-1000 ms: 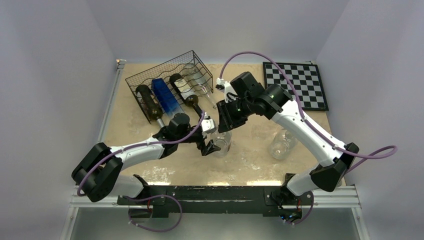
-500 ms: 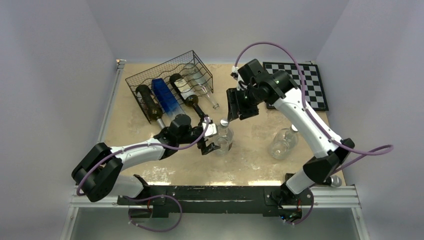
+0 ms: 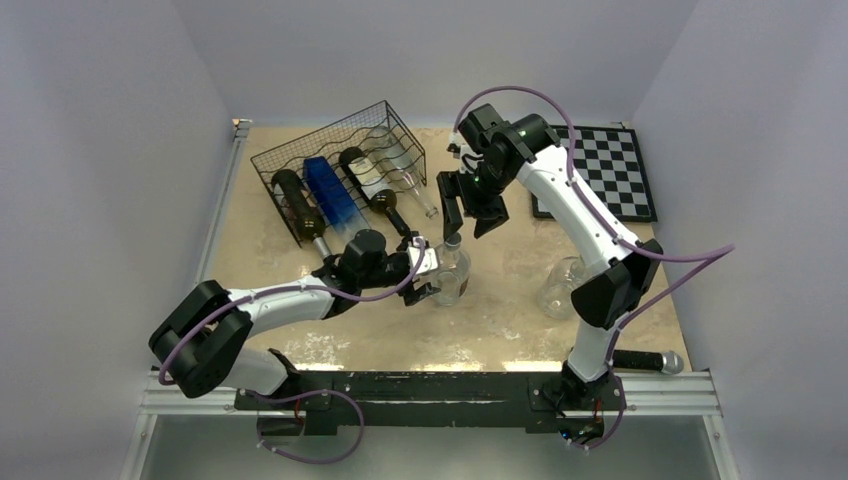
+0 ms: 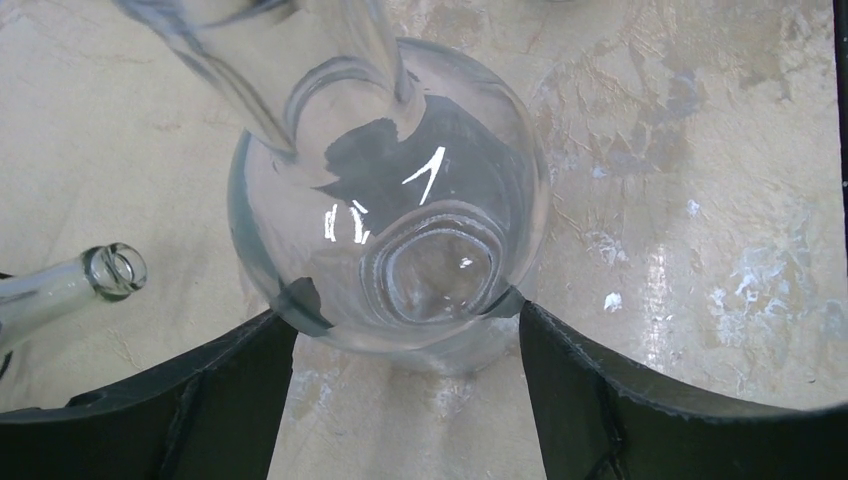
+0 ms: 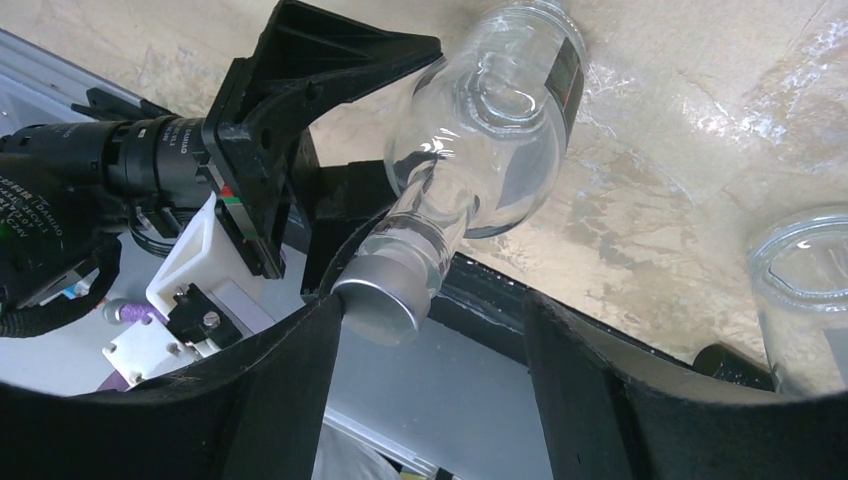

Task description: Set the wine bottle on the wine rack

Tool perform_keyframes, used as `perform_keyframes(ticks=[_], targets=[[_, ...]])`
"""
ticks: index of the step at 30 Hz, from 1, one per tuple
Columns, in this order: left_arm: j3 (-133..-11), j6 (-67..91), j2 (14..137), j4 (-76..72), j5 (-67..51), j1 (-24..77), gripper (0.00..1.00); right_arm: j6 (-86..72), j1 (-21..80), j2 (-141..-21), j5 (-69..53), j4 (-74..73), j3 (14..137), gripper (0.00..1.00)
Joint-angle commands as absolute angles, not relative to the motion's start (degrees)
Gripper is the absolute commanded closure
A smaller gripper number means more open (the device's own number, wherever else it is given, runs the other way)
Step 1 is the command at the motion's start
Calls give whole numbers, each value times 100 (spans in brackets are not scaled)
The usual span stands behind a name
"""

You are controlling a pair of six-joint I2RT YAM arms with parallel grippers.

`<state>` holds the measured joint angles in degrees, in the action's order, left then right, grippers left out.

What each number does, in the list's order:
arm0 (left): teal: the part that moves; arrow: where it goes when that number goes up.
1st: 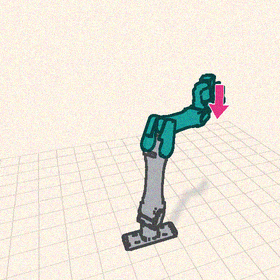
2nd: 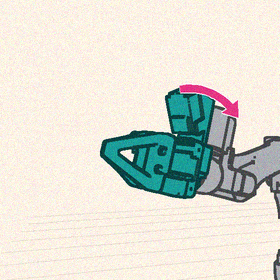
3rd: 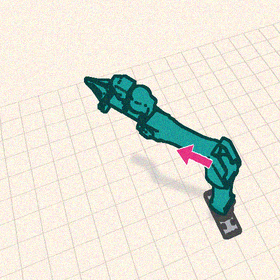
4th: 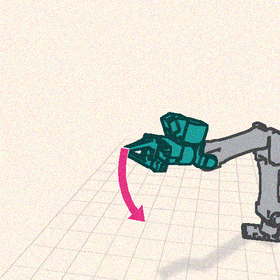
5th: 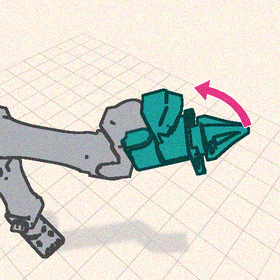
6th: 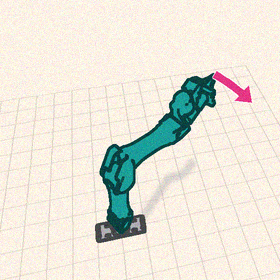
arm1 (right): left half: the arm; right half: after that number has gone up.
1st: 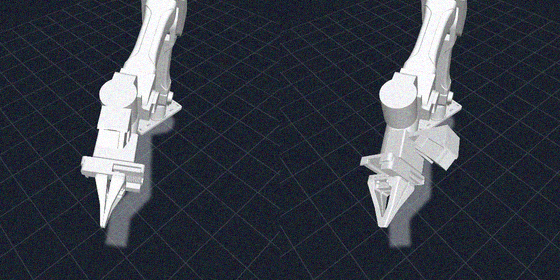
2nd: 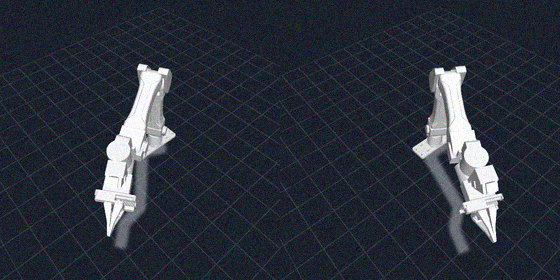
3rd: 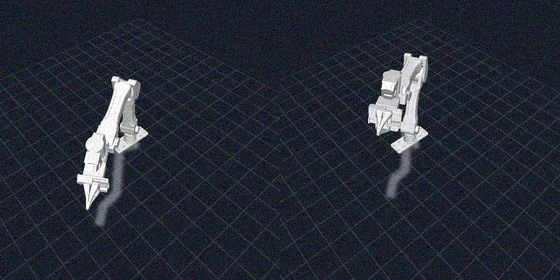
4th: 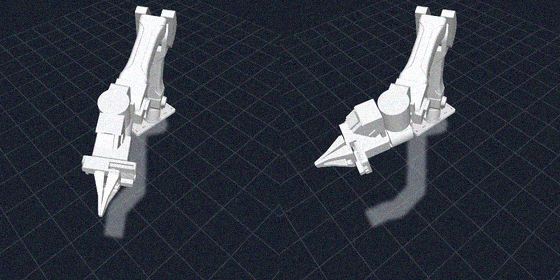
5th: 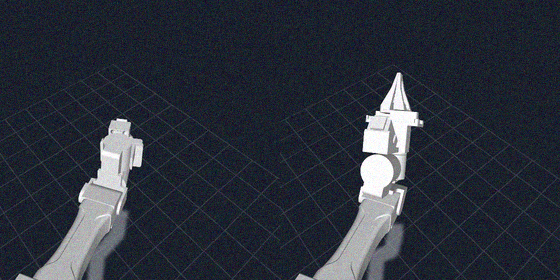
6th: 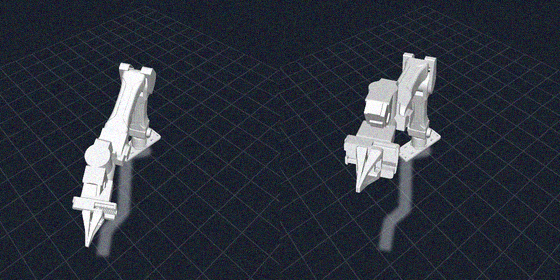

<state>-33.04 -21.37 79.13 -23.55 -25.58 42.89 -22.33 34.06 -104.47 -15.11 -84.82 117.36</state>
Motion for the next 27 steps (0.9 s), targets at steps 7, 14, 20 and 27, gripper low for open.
perform_keyframes(ticks=[7,14,20,27], targets=[[-3375,-496,7574,-2924,-1347,4291,40,-1735,3561,-11042,-1390,-9111,12067,32],[-3237,-91,7295,-2720,-844,4289,20,-1849,3658,-11078,-1242,-8897,12070,25],[-3243,109,7021,-2493,-663,4294,18,-2026,3764,-10874,-1020,-8728,12209,25],[-3275,124,6752,-2322,-390,4290,17,-2155,3926,-10511,-833,-8176,12139,25]])
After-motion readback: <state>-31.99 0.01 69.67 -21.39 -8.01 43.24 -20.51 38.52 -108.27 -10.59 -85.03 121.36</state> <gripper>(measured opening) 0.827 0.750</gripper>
